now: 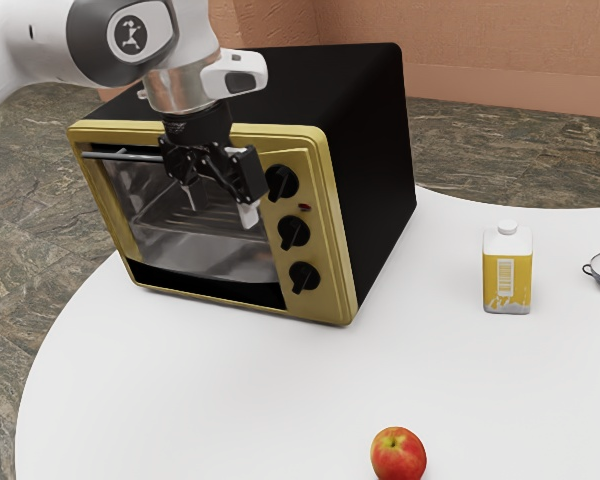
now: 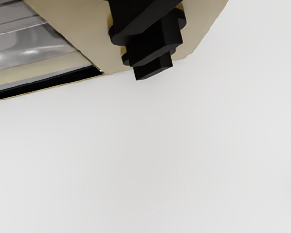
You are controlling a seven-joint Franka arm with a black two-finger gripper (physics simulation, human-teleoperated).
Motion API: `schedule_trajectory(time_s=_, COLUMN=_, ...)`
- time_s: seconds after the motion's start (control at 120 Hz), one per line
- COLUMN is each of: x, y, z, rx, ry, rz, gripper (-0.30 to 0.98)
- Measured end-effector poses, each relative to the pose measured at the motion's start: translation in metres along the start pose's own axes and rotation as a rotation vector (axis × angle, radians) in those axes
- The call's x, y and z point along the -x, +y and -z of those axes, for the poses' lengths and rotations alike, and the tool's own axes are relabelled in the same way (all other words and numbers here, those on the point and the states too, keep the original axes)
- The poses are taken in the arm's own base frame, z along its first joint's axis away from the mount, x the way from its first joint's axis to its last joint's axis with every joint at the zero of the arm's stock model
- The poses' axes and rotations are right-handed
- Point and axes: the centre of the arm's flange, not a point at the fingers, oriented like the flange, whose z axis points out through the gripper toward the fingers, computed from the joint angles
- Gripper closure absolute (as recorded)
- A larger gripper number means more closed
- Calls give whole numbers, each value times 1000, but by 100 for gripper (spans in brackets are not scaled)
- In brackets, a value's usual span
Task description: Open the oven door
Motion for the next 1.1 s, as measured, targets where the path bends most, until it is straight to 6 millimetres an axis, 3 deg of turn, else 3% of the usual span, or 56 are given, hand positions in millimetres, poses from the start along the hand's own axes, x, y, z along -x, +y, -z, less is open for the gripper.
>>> schedule_trajectory(time_s=0.183, x=0, y=-1, z=0, rx=6, ry=0, rz=-1, gripper=0)
schedule_trajectory(time_s=0.233, x=13, y=-9, z=20, rx=34, ry=37, rz=6, gripper=0)
schedule_trajectory(time_s=0.267, x=36, y=-29, z=50, rx=75, ry=98, rz=27, gripper=0)
schedule_trajectory(time_s=0.325, x=101, y=-78, z=121, rx=136, ry=272, rz=41, gripper=0)
schedule_trajectory(time_s=0.367, x=147, y=-140, z=149, rx=143, ry=370, rz=86, gripper=1)
schedule_trajectory(time_s=0.4, x=185, y=-201, z=157, rx=113, ry=416, rz=165, gripper=0)
schedule_trajectory(time_s=0.442, x=219, y=-242, z=163, rx=50, ry=438, rz=202, gripper=0)
schedule_trajectory(time_s=0.525, x=266, y=-267, z=169, rx=-64, ry=447, rz=148, gripper=0)
schedule_trajectory(time_s=0.55, x=277, y=-272, z=157, rx=-71, ry=439, rz=118, gripper=0)
schedule_trajectory(time_s=0.575, x=284, y=-274, z=131, rx=-67, ry=421, rz=74, gripper=0)
schedule_trajectory(time_s=0.642, x=288, y=-265, z=69, rx=-93, ry=402, rz=-73, gripper=0)
schedule_trajectory(time_s=0.7, x=274, y=-255, z=49, rx=-149, ry=427, rz=-213, gripper=0)
schedule_trajectory(time_s=0.808, x=245, y=-239, z=49, rx=-248, ry=498, rz=-436, gripper=0)
schedule_trajectory(time_s=0.933, x=203, y=-240, z=44, rx=-277, ry=559, rz=-649, gripper=0)
schedule_trajectory(time_s=1.1, x=175, y=-233, z=36, rx=-350, ry=527, rz=-825, gripper=0)
